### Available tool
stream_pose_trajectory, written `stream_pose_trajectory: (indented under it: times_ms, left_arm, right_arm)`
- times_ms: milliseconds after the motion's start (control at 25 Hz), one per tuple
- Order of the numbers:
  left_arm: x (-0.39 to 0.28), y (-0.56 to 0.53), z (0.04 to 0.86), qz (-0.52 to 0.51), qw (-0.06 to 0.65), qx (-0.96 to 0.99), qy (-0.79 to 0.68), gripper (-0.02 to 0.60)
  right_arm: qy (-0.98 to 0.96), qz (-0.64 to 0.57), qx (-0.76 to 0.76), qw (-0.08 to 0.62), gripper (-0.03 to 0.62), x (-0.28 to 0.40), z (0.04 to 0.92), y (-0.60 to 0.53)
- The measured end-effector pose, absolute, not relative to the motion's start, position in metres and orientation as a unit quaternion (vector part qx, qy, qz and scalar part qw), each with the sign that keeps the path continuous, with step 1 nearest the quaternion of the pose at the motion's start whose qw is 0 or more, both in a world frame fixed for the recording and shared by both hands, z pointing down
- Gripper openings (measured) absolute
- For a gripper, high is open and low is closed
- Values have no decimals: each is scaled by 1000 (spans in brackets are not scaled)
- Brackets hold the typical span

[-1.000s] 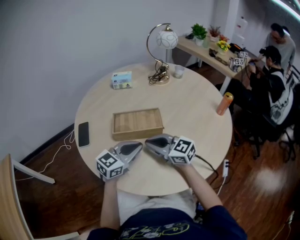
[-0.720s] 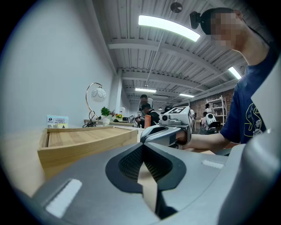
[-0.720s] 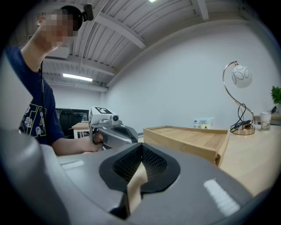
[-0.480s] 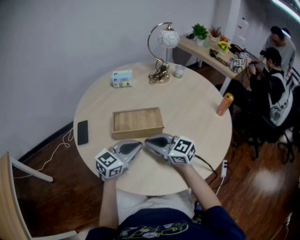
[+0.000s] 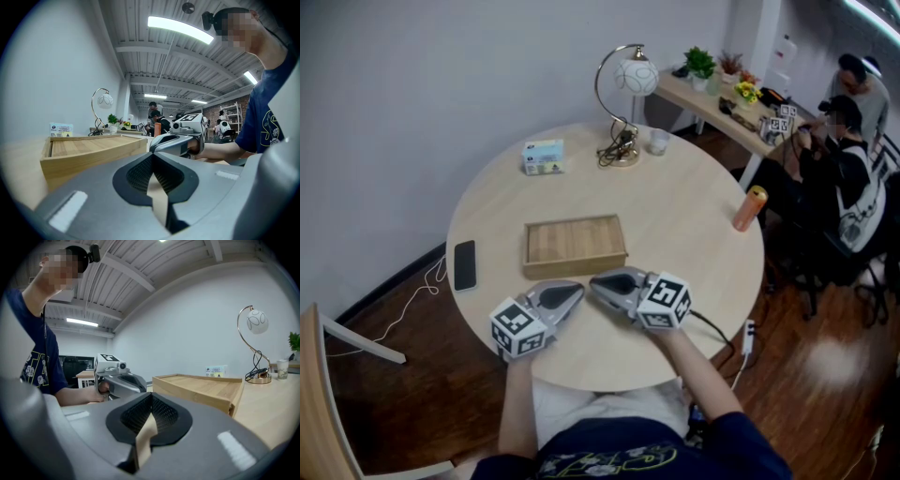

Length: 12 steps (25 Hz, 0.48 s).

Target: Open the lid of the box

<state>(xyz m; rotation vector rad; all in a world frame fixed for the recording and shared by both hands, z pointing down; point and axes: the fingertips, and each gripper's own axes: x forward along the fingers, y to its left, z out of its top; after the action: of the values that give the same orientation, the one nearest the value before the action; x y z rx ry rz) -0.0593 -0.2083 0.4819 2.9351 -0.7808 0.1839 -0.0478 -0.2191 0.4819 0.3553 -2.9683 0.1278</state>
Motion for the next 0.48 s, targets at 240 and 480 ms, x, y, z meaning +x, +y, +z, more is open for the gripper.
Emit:
stream_pose_trajectory:
  times_ms: [240, 480]
  left_arm:
    - [-60, -208, 483, 60, 50, 963, -257, 2]
    - [-59, -208, 482, 60, 50, 964, -255, 2]
  right_arm:
    - [-989, 42, 119, 79, -6, -49, 482, -219]
    - [-989, 41, 120, 76, -6, -48, 481, -220]
